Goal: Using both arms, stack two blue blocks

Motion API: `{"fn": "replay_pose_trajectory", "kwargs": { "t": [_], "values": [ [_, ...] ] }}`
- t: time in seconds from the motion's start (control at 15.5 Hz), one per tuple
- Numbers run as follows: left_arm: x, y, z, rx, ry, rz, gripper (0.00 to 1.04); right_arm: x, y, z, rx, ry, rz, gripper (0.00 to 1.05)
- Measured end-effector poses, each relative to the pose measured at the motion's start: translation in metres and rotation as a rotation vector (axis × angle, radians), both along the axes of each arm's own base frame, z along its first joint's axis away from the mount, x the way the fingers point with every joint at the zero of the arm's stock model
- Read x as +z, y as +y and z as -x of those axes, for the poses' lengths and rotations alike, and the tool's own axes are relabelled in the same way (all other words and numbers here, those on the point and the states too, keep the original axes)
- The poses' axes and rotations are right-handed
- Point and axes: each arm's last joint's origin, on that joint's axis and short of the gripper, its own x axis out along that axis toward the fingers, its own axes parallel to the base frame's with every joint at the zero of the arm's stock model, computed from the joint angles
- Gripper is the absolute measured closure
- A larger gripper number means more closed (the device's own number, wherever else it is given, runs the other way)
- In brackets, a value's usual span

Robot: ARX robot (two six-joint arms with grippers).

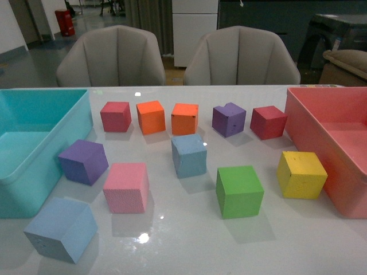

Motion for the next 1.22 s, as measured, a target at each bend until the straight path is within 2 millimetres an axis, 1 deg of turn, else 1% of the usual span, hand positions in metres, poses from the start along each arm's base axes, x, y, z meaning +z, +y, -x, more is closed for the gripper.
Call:
{"fn": "replay_pose_trajectory", "kwargs": {
  "t": [0.06,0.52,0.58,0.64,0.71,0.77,0.9,0.97,1.09,1.22],
  "values": [
    [0.000,0.000,0.000,0.000,0.000,0.000,0.07,0.000,0.000,0.000,0.000,0.000,0.000,1.01],
    [0.000,0.000,0.000,0.000,0.000,0.000,0.07,0.000,0.000,0.000,0.000,0.000,0.000,0.09],
    [0.000,0.000,0.000,0.000,0.000,0.000,0.07,0.000,0.000,0.000,0.000,0.000,0.000,0.06],
    [-0.002,-0.001,0.001,0.049,0.124,0.017,0.07,0.000,0.000,0.000,0.000,0.000,0.000,0.07],
    [0.002,-0.006,-0.001,0.080,0.222,0.020,0.07,0.000,0.000,0.000,0.000,0.000,0.000,0.06],
    [0.011,-0.010,-0.002,0.078,0.199,0.019,0.07,0.000,0.000,0.000,0.000,0.000,0.000,0.06],
    [0.027,-0.013,0.000,0.052,0.144,0.034,0.07,0.000,0.000,0.000,0.000,0.000,0.000,0.06],
    [0.027,-0.014,-0.004,0.025,0.141,0.038,0.07,0.000,0.000,0.000,0.000,0.000,0.000,0.06],
    [0.024,-0.019,-0.028,-0.048,0.175,0.042,0.07,0.000,0.000,0.000,0.000,0.000,0.000,0.06],
    [0.015,-0.029,-0.064,-0.165,0.235,0.032,0.07,0.000,0.000,0.000,0.000,0.000,0.000,0.06]
  ]
}}
